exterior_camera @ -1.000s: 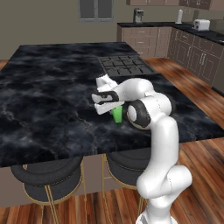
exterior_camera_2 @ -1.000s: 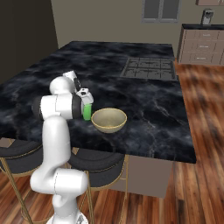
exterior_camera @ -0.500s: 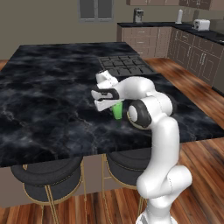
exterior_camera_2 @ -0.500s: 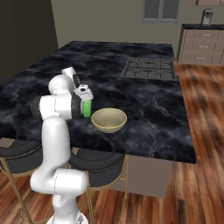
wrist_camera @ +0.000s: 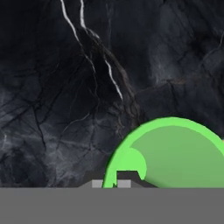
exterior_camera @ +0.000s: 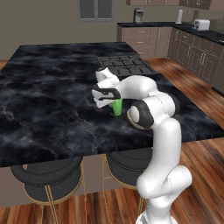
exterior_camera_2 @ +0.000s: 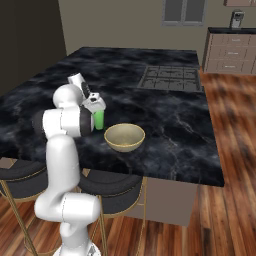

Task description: Place the cup inside the bowl on the dining table and move the bowl to any counter.

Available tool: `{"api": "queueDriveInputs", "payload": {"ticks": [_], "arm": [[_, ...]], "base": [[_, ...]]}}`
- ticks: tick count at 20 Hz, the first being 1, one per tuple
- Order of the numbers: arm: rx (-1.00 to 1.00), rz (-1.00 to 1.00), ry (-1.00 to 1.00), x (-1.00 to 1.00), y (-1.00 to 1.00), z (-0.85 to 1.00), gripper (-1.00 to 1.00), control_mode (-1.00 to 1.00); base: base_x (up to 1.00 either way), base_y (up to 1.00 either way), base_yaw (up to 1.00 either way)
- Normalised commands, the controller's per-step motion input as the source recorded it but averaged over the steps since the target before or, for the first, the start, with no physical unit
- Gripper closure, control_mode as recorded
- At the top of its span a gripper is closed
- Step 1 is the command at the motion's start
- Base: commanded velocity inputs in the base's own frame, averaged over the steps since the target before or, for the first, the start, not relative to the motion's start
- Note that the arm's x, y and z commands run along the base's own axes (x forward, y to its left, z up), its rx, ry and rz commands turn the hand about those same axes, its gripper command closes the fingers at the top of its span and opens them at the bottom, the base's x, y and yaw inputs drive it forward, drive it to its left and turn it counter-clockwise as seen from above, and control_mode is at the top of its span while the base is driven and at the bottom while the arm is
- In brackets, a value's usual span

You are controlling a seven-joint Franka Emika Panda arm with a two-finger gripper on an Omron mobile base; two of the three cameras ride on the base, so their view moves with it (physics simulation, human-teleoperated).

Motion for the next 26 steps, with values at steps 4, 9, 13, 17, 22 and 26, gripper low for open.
{"api": "queueDriveInputs", "payload": {"ticks": [4,9,13,17,22,26], "arm": [[0.00,0.00,-0.12,0.00,0.00,0.12,1.00,-1.00],[0.00,-0.02,-0.08,-0.13,0.00,0.07,1.00,-1.00],[0.00,-0.01,-0.04,-0.25,0.00,0.28,1.00,-1.00],[0.00,0.00,-0.02,-0.22,0.00,0.42,1.00,-1.00],[0.00,-0.01,-0.01,-0.12,-0.06,0.33,1.00,-1.00],[0.00,-0.02,0.00,-0.08,-0.30,0.18,1.00,-1.00]], "base": [[0.00,0.00,0.00],[0.00,0.00,0.00],[0.00,0.00,0.00],[0.00,0.00,0.00],[0.00,0.00,0.00],[0.00,0.00,0.00]]}}
